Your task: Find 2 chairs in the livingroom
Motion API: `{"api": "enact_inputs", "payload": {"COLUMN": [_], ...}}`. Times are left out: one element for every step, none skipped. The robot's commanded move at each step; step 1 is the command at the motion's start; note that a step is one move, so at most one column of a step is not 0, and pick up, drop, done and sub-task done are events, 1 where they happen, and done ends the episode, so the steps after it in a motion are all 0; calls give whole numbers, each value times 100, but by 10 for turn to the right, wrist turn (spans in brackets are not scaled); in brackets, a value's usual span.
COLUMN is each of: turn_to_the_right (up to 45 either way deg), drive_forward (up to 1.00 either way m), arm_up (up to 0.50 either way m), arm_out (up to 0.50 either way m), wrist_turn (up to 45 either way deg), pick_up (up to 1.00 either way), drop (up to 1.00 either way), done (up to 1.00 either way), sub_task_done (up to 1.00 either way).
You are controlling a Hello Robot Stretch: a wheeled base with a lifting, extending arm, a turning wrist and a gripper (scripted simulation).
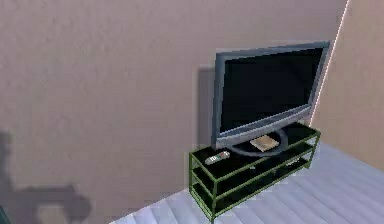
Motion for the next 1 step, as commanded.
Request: {"api": "enact_inputs", "payload": {"turn_to_the_right": [450], "drive_forward": [0], "arm_up": [0], "arm_out": [0], "wrist_turn": [0], "pick_up": [0], "drop": [0], "done": [0], "sub_task_done": [0]}}
